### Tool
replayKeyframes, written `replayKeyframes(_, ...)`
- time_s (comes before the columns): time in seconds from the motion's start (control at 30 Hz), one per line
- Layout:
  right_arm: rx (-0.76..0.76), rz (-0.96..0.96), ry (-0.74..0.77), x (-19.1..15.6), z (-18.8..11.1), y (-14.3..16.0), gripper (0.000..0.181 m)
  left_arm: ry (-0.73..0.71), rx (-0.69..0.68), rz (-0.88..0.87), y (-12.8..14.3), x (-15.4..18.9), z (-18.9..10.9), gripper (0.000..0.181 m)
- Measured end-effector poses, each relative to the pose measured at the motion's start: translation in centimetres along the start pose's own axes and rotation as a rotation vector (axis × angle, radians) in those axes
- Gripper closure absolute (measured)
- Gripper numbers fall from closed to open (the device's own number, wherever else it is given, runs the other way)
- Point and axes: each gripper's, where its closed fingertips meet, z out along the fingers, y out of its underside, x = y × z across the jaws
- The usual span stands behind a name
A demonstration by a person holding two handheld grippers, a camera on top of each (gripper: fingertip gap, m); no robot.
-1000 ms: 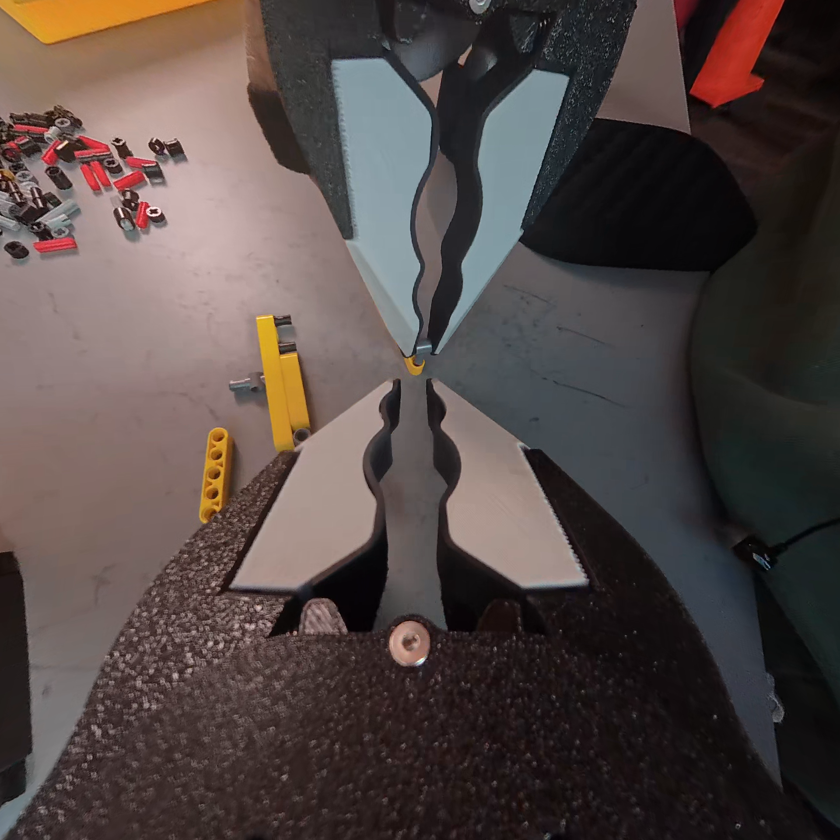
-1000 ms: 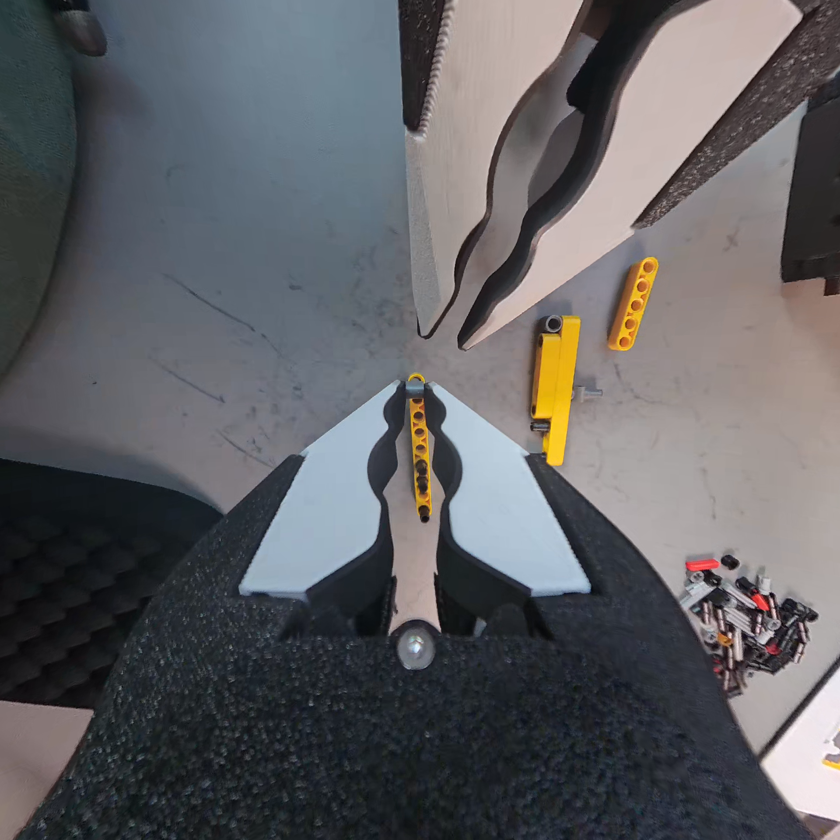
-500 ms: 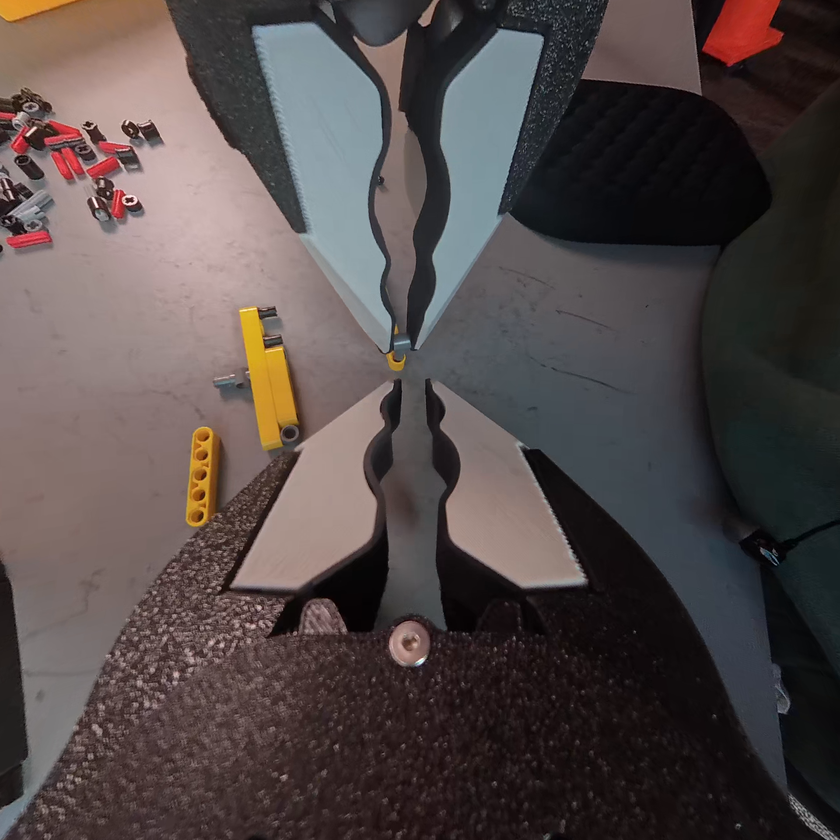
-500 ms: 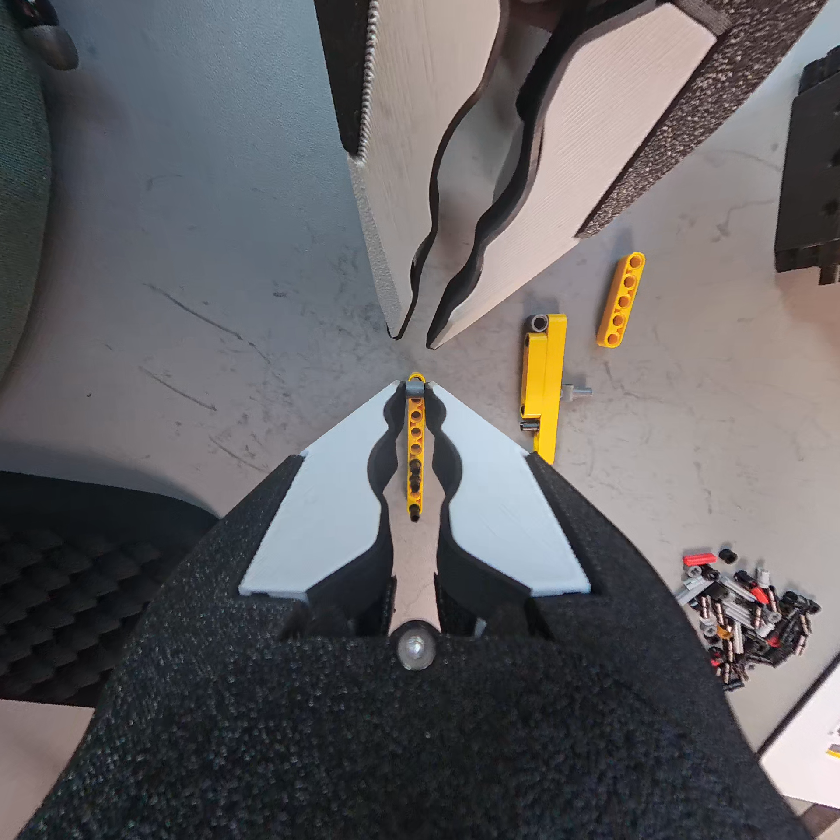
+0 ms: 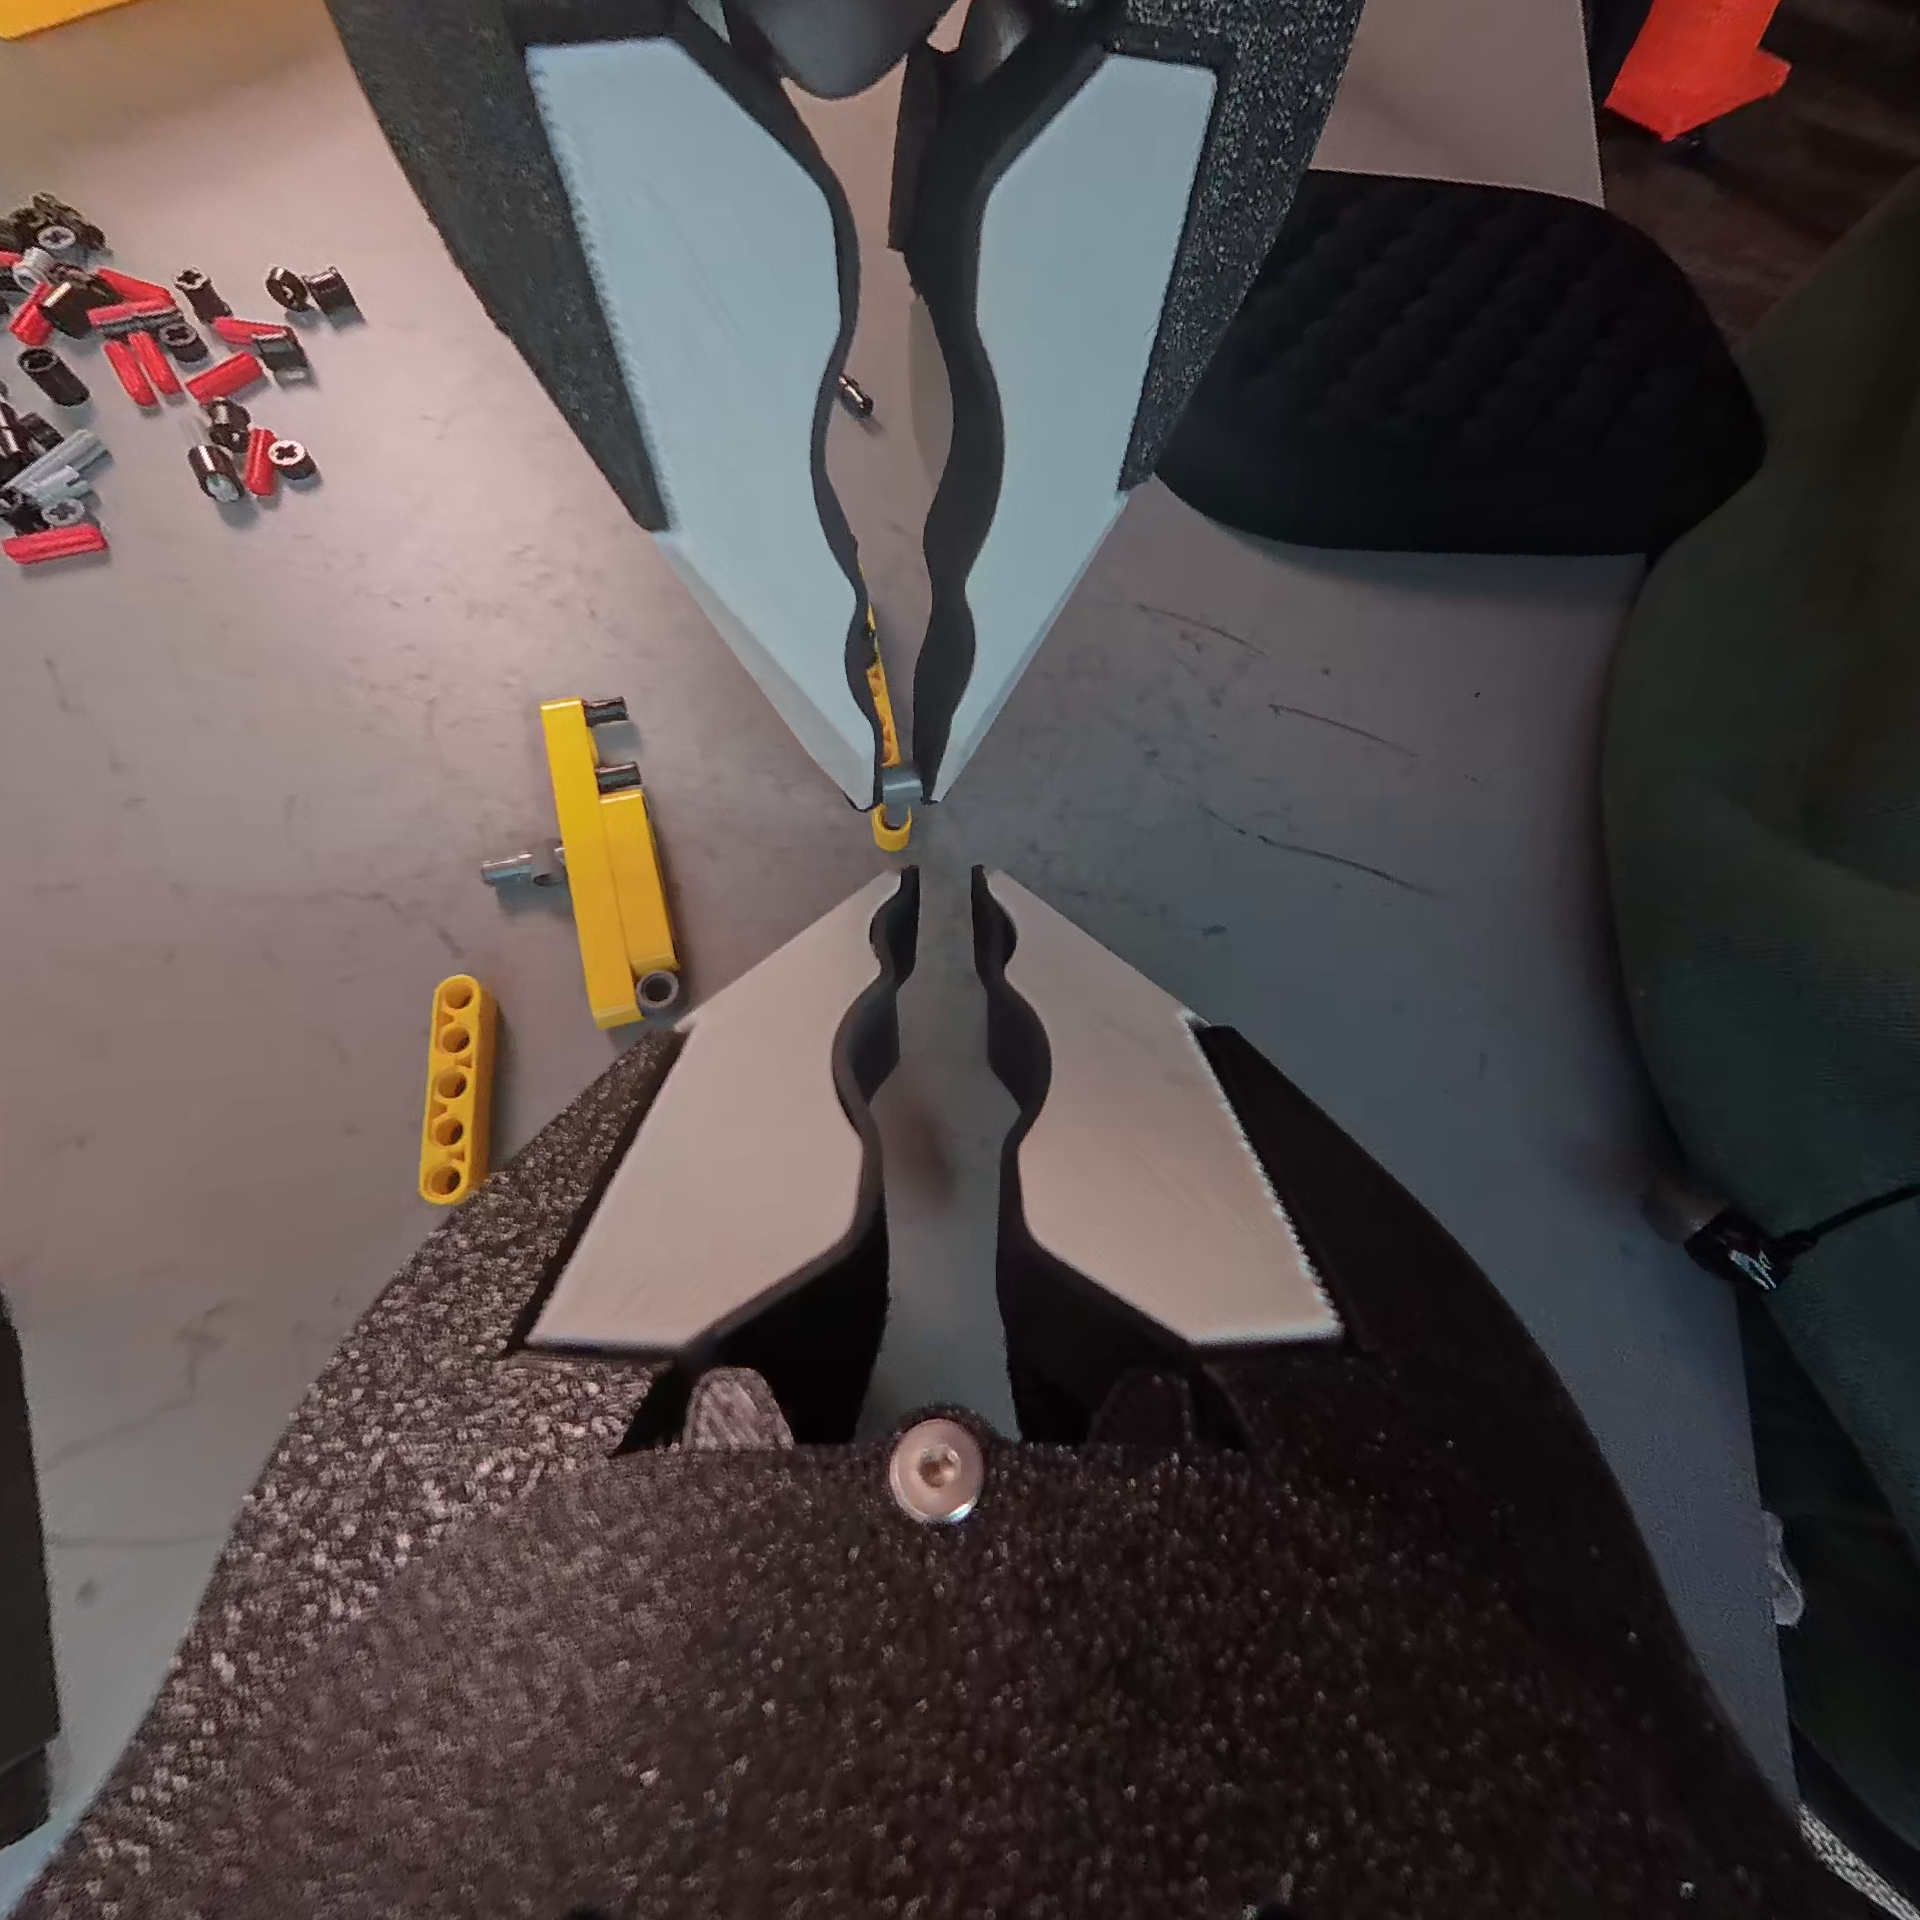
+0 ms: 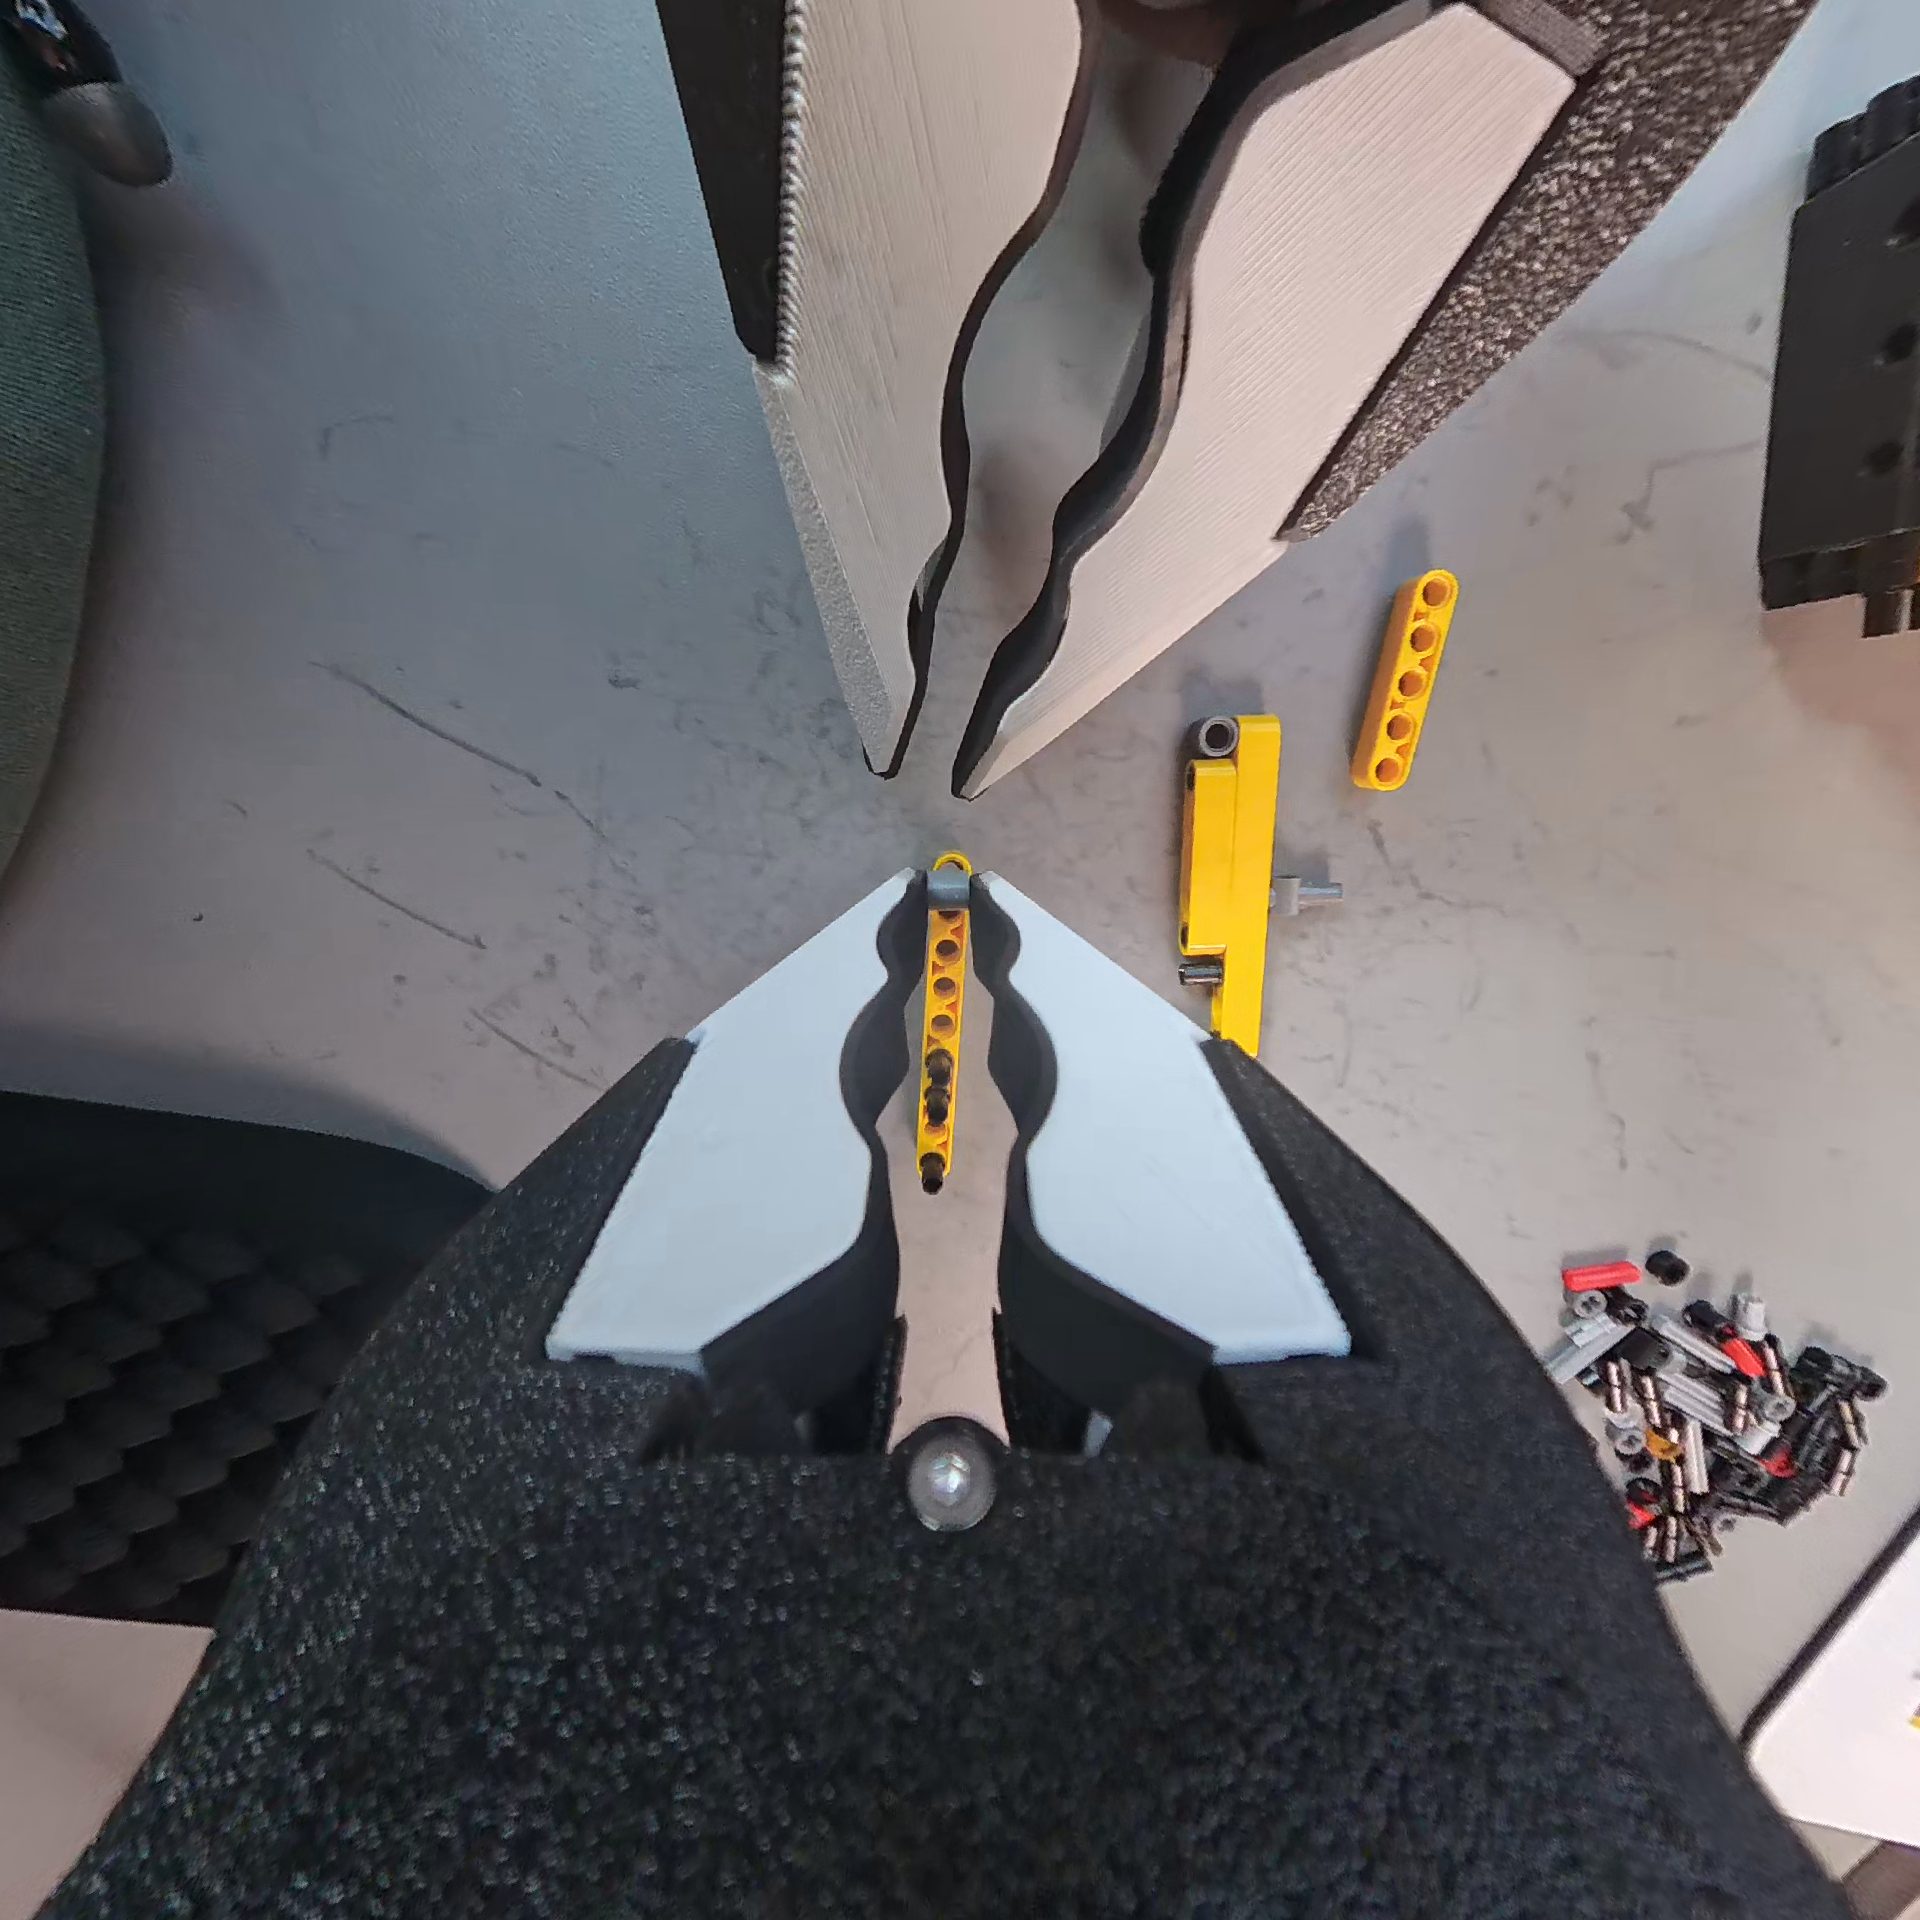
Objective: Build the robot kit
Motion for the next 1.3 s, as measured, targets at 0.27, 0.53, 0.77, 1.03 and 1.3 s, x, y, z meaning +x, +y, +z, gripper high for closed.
replayKeyframes(0.27, -0.041, -0.020, 0.006, 0.0, 0.1, -0.3, 0.174, -0.003, -0.008, 0.001, 0.1, 0.0, 0.1, 0.172)
replayKeyframes(0.53, 0.029, 0.063, 0.000, 0.2, 0.0, -0.2, 0.174, -0.005, -0.012, -0.002, 0.2, 0.0, 0.1, 0.172)
replayKeyframes(0.77, 0.036, 0.066, -0.005, 0.2, 0.1, -0.3, 0.174, -0.005, -0.011, -0.007, 0.2, 0.0, 0.1, 0.172)
replayKeyframes(1.03, -0.034, -0.013, 0.033, 0.1, 0.3, -0.5, 0.174, -0.013, -0.025, -0.001, 0.4, 0.0, 0.2, 0.173)
replayKeyframes(1.3, -0.022, -0.026, 0.013, -0.2, 0.5, -1.2, 0.174, -0.050, -0.028, -0.019, 0.4, -0.7, 0.3, 0.181)
